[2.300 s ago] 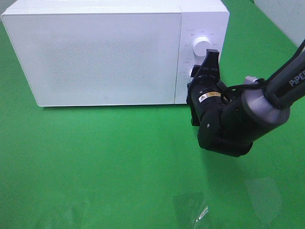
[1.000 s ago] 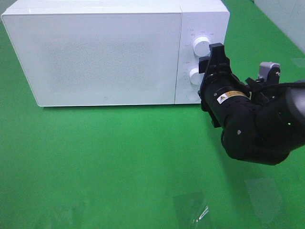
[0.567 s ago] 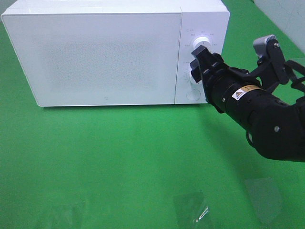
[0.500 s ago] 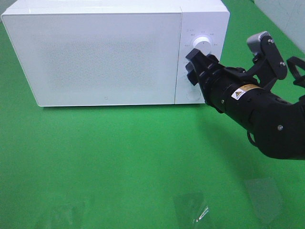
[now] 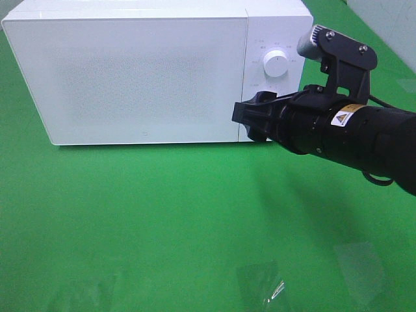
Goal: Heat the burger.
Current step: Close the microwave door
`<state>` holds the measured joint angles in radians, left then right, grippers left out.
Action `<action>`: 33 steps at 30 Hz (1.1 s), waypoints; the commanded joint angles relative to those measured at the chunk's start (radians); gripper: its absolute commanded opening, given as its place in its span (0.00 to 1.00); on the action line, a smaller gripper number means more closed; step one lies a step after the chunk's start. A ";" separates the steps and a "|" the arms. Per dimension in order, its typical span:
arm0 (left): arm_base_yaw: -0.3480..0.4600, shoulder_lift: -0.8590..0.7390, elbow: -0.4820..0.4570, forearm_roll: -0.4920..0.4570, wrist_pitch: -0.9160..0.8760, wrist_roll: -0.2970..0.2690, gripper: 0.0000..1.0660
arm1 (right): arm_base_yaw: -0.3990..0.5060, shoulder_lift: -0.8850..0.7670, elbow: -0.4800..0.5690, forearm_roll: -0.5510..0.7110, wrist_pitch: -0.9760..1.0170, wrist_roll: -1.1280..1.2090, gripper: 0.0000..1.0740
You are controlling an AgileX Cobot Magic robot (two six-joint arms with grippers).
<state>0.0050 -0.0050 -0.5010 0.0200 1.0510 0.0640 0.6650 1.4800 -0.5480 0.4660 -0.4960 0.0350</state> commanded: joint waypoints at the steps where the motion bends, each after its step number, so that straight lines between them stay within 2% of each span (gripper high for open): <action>1: 0.000 -0.023 0.002 -0.004 -0.013 -0.003 0.94 | -0.002 -0.052 -0.002 -0.015 0.085 -0.087 0.61; 3: 0.000 -0.023 0.002 -0.004 -0.013 -0.003 0.94 | -0.006 -0.085 -0.002 -0.019 0.134 -0.134 0.61; 10: 0.000 -0.023 0.002 -0.004 -0.013 -0.003 0.94 | -0.115 -0.229 -0.018 -0.143 0.396 -0.146 0.61; 11: 0.000 -0.023 0.002 -0.004 -0.013 -0.003 0.94 | -0.148 -0.273 -0.034 -0.172 0.490 -0.146 0.61; 12: 0.000 -0.023 0.002 -0.004 -0.013 -0.003 0.94 | -0.148 -0.273 -0.034 -0.172 0.490 -0.146 0.61; 14: 0.000 -0.023 0.002 -0.004 -0.013 -0.003 0.94 | -0.181 -0.371 -0.066 -0.221 0.681 -0.146 0.61; 19: 0.000 -0.023 0.002 -0.004 -0.013 -0.003 0.94 | -0.181 -0.448 -0.083 -0.244 0.774 -0.145 0.67; 20: 0.000 -0.023 0.002 -0.004 -0.013 -0.003 0.94 | -0.181 -0.515 -0.088 -0.244 0.841 -0.141 0.73; 21: 0.000 -0.023 0.002 -0.004 -0.013 -0.003 0.94 | -0.181 -0.515 -0.088 -0.244 0.841 -0.141 0.73; 22: 0.000 -0.023 0.002 -0.004 -0.013 -0.003 0.94 | -0.181 -0.573 -0.088 -0.247 0.898 -0.141 0.77; 27: 0.000 -0.023 0.002 -0.004 -0.013 -0.003 0.94 | -0.181 -0.702 -0.088 -0.288 1.081 -0.118 0.77; 33: 0.000 -0.023 0.002 -0.004 -0.013 -0.003 0.94 | -0.181 -0.780 -0.088 -0.331 1.213 -0.048 0.75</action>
<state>0.0050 -0.0050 -0.5010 0.0200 1.0510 0.0640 0.4890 0.7400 -0.6290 0.1610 0.6360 -0.0520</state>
